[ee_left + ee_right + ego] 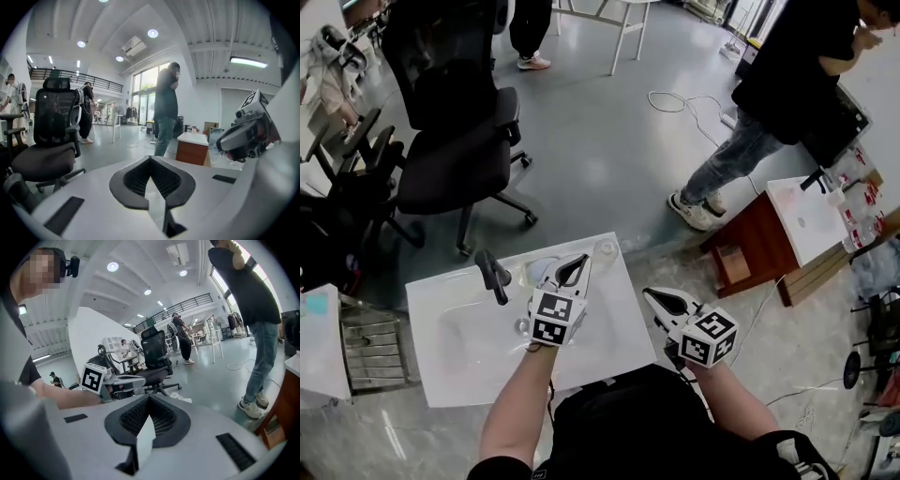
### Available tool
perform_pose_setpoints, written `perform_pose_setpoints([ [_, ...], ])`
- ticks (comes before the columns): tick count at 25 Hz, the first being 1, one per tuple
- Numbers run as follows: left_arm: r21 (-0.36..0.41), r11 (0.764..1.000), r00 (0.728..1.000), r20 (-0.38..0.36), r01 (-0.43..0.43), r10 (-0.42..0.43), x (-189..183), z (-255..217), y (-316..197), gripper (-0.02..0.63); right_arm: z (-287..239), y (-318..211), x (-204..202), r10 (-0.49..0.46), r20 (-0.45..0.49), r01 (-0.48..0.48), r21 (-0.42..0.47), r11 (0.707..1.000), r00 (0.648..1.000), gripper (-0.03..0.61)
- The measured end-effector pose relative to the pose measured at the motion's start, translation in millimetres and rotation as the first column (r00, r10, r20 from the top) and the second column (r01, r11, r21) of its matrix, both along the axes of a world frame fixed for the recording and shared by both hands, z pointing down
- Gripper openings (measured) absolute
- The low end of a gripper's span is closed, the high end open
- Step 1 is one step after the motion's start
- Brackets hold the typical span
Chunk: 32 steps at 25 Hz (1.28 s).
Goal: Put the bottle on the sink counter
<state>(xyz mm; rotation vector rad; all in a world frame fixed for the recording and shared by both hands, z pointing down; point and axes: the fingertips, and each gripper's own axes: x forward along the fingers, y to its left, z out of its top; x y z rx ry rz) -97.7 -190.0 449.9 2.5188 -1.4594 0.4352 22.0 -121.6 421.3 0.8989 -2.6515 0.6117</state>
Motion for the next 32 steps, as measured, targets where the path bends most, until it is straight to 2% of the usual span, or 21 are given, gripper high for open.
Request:
perform_pose_setpoints([
  [7, 0.010, 0.999, 0.999, 0.027, 0.035, -0.035, -21.6, -31.7, 39.9, 0.006, -29.2, -11.6, -16.1, -0.089, 0.028, 0.087, 0.069, 0.994, 0.996, 0.014],
  [14, 0.062, 0.990, 0.992, -0.002, 0.124, -0.124, -37.1, -76.3, 50.2, 0.007, -58.1, -29.0, -10.2, -0.157, 0.064, 0.146, 0.143, 0.979, 0.986, 0.014],
  [18, 0.104, 0.975, 0.980, -0.047, 0.198, -0.194, -40.4, -105.5, 57.7, 0.008, -72.1, -36.1, 8.7, -0.140, 0.133, 0.121, 0.144, 0.982, 0.981, 0.014],
  [22, 0.128, 0.951, 0.957, -0.100, 0.283, -0.271, -45.8, -123.5, 66.8, 0.008, -83.4, -40.4, 22.7, -0.143, 0.162, 0.113, 0.179, 0.977, 0.976, 0.014],
  [26, 0.131, 0.939, 0.947, -0.079, 0.318, -0.310, -48.9, -126.1, 74.0, 0.008, -88.1, -39.5, 30.3, -0.157, 0.167, 0.120, 0.214, 0.969, 0.973, 0.014],
  [32, 0.115, 0.937, 0.944, -0.056, 0.330, -0.325, -44.6, -128.2, 73.5, 0.008, -98.0, -32.6, 29.1, -0.224, 0.140, 0.177, 0.289, 0.941, 0.964, 0.014],
])
